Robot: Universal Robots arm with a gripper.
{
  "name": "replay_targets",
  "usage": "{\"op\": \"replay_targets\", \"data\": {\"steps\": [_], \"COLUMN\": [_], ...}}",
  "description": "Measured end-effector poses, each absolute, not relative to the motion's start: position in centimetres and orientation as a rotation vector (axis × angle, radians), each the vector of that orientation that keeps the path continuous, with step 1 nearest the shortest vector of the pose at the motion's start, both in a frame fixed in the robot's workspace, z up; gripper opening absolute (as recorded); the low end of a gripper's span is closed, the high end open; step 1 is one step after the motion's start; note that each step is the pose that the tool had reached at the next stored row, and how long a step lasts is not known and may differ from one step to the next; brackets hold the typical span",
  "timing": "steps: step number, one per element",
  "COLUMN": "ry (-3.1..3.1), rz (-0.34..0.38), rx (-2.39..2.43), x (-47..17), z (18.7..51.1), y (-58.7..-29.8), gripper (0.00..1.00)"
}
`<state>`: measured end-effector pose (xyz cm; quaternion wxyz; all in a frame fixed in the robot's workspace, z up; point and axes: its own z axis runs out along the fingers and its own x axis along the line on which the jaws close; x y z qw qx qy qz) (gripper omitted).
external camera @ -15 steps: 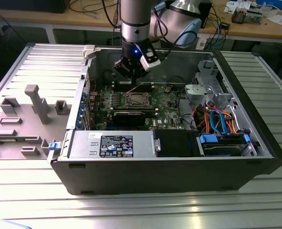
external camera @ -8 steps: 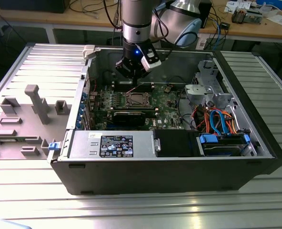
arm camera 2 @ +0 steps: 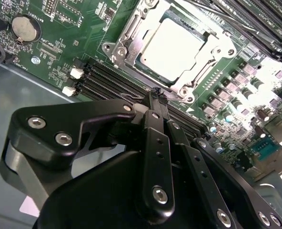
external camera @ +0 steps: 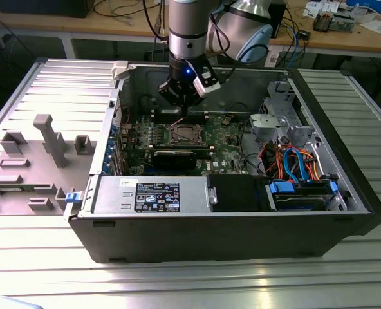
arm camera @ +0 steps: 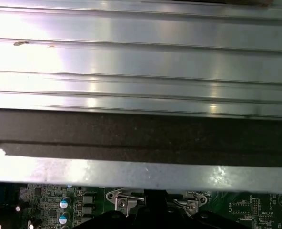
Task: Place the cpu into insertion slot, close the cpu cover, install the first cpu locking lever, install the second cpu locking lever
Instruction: 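Install the first cpu locking lever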
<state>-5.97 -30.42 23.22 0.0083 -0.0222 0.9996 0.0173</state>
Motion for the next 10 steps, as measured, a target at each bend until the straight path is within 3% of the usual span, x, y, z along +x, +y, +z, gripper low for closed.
{"op": "replay_targets", "data": {"steps": [10], "ry": [3.126], "rz": [0.054], "rx": [-0.061], "x": [-5.2], "z": [22.86], "y": [-30.33], "gripper": [0.11]}}
